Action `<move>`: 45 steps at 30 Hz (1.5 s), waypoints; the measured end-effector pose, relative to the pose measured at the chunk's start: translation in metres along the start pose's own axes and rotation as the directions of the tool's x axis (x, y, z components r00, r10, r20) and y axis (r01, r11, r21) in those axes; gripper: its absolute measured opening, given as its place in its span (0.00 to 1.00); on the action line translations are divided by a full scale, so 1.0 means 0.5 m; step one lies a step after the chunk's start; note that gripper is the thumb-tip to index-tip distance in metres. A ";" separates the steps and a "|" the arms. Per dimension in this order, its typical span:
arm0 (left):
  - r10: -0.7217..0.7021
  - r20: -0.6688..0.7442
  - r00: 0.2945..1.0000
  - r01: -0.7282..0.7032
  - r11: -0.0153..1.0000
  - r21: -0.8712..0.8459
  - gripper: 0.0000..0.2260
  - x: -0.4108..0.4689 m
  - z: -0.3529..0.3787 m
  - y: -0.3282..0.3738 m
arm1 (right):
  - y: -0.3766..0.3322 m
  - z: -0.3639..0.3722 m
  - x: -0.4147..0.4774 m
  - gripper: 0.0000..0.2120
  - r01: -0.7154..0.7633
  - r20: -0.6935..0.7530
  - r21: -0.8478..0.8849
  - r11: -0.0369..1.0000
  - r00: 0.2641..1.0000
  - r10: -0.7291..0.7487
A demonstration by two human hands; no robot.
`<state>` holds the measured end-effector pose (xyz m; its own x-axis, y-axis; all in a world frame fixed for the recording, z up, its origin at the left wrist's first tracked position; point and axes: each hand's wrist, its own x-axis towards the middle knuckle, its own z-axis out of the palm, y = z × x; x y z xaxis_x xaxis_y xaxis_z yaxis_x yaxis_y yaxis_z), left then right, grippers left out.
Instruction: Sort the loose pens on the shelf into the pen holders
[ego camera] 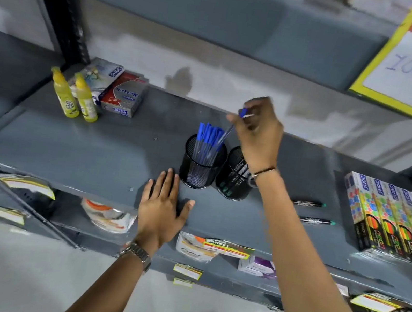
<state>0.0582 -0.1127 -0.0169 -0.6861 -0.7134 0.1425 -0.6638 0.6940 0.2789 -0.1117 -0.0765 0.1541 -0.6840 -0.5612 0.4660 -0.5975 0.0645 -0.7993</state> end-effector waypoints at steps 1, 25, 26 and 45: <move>0.006 -0.003 1.000 -0.006 1.000 -0.004 0.33 -0.001 0.000 0.001 | 0.009 0.017 -0.010 0.13 -0.021 0.055 -0.055 0.998 0.998 0.024; 0.036 -0.084 0.996 -0.033 0.999 0.041 0.30 -0.003 0.009 0.004 | 0.225 -0.230 -0.196 0.13 -0.217 0.095 -0.729 0.649 0.907 0.411; 0.036 -0.089 0.995 -0.032 0.998 0.045 0.30 -0.002 0.009 0.001 | 0.236 -0.239 -0.203 0.14 -0.170 0.171 -0.737 0.654 0.889 0.425; 0.023 -0.061 0.998 -0.018 0.997 0.078 0.32 -0.005 0.005 0.002 | 0.060 -0.218 -0.103 0.06 -0.006 -0.510 -0.143 0.990 0.857 -0.069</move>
<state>0.0587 -0.1100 -0.0193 -0.6818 -0.7019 0.2061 -0.6724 0.7123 0.2012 -0.1400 0.0442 0.1474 -0.7588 -0.0647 0.6481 -0.6473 0.1856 -0.7393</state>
